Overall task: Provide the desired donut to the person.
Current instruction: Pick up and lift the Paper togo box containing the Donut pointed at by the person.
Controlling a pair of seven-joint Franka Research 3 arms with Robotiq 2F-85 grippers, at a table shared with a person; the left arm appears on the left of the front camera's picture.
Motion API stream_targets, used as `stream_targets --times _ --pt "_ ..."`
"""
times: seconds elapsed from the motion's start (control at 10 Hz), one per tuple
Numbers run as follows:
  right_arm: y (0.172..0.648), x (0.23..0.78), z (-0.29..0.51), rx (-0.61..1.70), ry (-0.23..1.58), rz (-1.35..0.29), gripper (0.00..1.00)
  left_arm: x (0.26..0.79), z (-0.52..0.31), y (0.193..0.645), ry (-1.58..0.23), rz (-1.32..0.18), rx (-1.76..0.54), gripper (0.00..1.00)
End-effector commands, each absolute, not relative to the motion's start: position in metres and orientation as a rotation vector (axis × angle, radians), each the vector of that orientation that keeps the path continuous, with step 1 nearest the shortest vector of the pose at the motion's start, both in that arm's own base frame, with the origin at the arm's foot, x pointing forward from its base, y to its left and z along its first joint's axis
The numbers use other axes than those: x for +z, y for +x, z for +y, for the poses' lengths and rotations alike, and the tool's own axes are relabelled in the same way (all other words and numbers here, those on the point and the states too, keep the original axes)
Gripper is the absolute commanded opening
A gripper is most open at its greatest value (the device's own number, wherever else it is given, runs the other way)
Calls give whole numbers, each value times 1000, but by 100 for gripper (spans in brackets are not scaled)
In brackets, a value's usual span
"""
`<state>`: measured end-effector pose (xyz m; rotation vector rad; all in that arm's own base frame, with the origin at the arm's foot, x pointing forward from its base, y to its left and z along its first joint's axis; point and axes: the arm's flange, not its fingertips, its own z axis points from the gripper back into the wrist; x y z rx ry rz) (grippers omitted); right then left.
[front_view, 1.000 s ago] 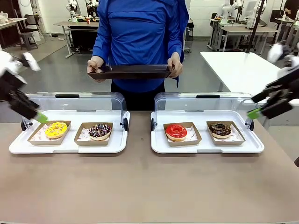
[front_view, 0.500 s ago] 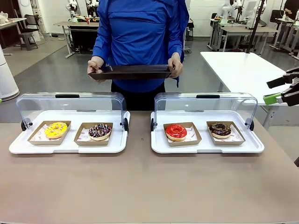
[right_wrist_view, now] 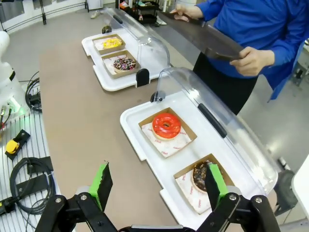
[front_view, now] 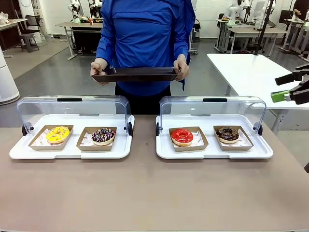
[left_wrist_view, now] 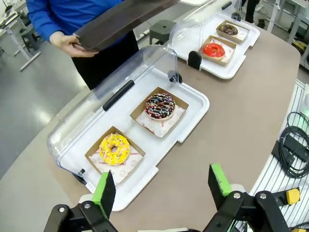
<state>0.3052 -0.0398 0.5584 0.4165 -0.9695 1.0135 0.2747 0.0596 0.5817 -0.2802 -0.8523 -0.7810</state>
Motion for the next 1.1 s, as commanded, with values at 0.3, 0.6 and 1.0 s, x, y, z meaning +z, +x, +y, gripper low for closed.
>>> stream_targets --times 0.3,0.6,1.0 --pt "293 546 -33 1022 398 -1044 100 503 30 230 -295 -930 -802 100" --pt "289 546 -37 1001 374 -1059 100 504 32 228 -280 -936 -803 100" --pt "286 549 -41 961 344 -1075 100 506 33 224 -268 -952 -797 100"
